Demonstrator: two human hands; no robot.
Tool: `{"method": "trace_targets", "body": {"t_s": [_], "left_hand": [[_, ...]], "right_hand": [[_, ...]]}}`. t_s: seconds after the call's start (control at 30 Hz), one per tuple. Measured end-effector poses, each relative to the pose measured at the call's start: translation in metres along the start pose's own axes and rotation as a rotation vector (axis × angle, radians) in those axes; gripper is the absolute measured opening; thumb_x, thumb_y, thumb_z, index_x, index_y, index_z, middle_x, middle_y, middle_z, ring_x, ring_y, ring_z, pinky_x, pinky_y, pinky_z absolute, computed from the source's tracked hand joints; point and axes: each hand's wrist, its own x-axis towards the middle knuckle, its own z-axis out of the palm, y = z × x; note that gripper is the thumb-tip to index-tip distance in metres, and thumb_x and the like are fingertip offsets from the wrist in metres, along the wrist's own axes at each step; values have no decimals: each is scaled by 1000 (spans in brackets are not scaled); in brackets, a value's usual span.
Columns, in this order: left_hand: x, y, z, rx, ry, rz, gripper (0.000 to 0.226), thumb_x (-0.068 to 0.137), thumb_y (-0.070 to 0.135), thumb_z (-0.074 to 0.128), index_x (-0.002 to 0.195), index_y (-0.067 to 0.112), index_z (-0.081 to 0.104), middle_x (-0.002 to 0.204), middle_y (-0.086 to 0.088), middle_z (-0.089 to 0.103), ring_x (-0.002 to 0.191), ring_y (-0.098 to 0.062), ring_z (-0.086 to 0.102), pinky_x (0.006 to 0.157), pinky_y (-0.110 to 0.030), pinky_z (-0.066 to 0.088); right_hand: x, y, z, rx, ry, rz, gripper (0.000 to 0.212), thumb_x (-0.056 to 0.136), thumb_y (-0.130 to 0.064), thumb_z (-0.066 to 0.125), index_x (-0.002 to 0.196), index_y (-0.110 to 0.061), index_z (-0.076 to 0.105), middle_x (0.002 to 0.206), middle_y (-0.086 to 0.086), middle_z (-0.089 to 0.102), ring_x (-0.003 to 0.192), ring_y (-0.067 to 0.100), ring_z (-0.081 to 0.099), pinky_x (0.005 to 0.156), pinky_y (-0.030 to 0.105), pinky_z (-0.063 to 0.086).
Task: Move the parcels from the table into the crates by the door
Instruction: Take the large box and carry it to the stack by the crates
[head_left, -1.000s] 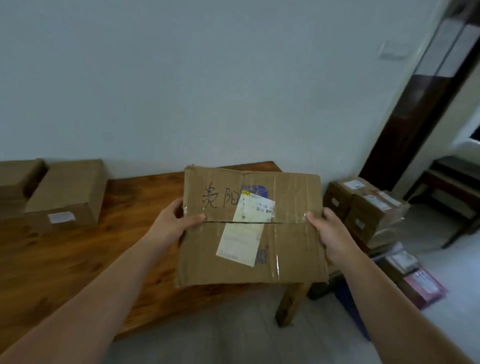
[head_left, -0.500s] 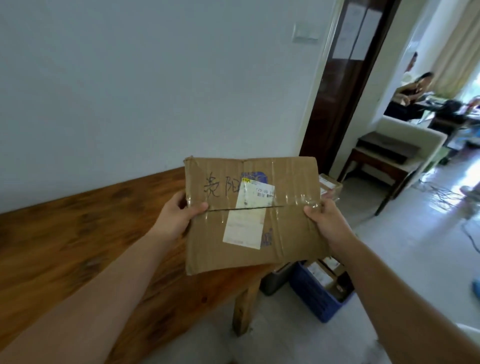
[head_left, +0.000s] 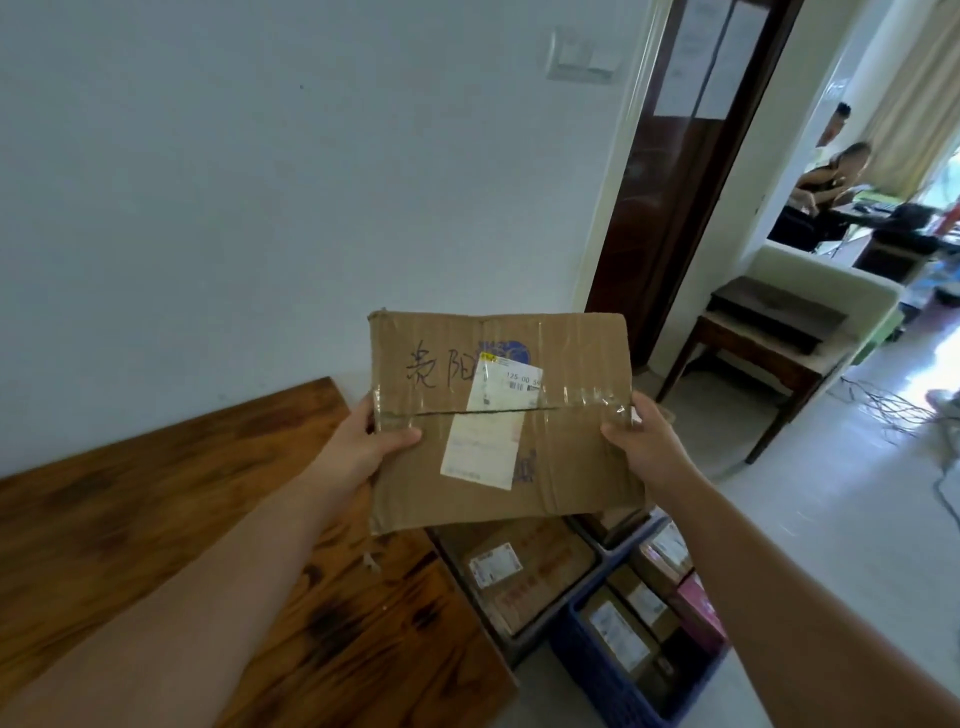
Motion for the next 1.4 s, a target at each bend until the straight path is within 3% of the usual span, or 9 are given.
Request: {"method": "trace_targets", "body": {"t_s": [0.17, 0.33, 0.43, 0.57, 0.7, 0.83, 1.07, 1.2, 1.4], "left_hand": [[62, -9, 55, 51, 81, -25, 32, 82, 25, 70, 99, 47, 53, 100, 18, 60, 90, -6, 59, 68, -25, 47], [112, -32, 109, 52, 251, -74, 33, 85, 29, 66, 110, 39, 48, 100, 15, 58, 92, -8, 56, 66, -23, 42], [135, -49, 127, 41, 337, -117, 44, 86, 31, 66, 123, 30, 41, 104, 12, 56, 88, -4, 53, 67, -25, 42], [174, -82, 137, 43, 433, -225, 50, 85, 31, 66, 127, 19, 41, 110, 1, 56, 99, -19, 53, 88, -40, 43], [217, -117, 138, 36, 460, -286, 43, 89, 30, 62, 127, 22, 45, 114, 0, 59, 104, -23, 55, 95, -45, 43], [266, -162, 130, 101, 494, -401, 30, 90, 35, 58, 117, 26, 48, 101, 8, 55, 91, -13, 51, 79, -36, 41], [340, -269, 120, 212, 562, -564, 31, 94, 37, 51, 120, 20, 46, 109, 0, 55, 90, -16, 50, 70, -31, 41], [368, -329, 123, 263, 601, -605, 46, 97, 34, 46, 137, 18, 32, 128, -7, 50, 114, -29, 51, 78, -36, 39], [398, -421, 125, 125, 636, -596, 49, 97, 26, 49, 141, 17, 29, 135, -8, 49, 122, -30, 47, 96, -39, 41]], "right_hand": [[84, 28, -19, 8, 3, 90, 51, 92, -27, 60, 137, -17, 39, 123, 1, 51, 115, 25, 51, 99, 48, 43], [172, 47, -41, -34, -111, 81, 19, 93, -25, 57, 109, -29, 48, 110, -1, 55, 96, 17, 53, 88, 42, 45], [216, 55, -46, -75, -248, 81, 43, 92, -21, 58, 132, -28, 44, 120, -2, 53, 110, 22, 52, 96, 48, 44], [267, 78, -28, -163, -359, 113, 55, 93, -13, 56, 141, -29, 35, 128, -1, 50, 119, 26, 49, 100, 53, 42], [307, 108, -1, -194, -355, 133, 52, 92, -10, 56, 137, -31, 38, 103, -11, 51, 92, 11, 50, 76, 32, 44], [349, 147, 35, -250, -372, 181, 50, 92, -10, 55, 135, -30, 40, 116, -3, 54, 92, 11, 50, 65, 27, 40], [418, 240, 108, -361, -402, 252, 56, 94, -14, 55, 143, -29, 33, 129, 2, 55, 113, 24, 53, 82, 34, 44], [444, 295, 143, -371, -421, 262, 57, 95, -14, 53, 145, -30, 31, 133, 2, 52, 115, 22, 52, 83, 36, 46], [471, 390, 197, -392, -479, 310, 59, 97, -12, 51, 148, -28, 27, 145, 4, 42, 130, 28, 43, 97, 40, 41]]}}
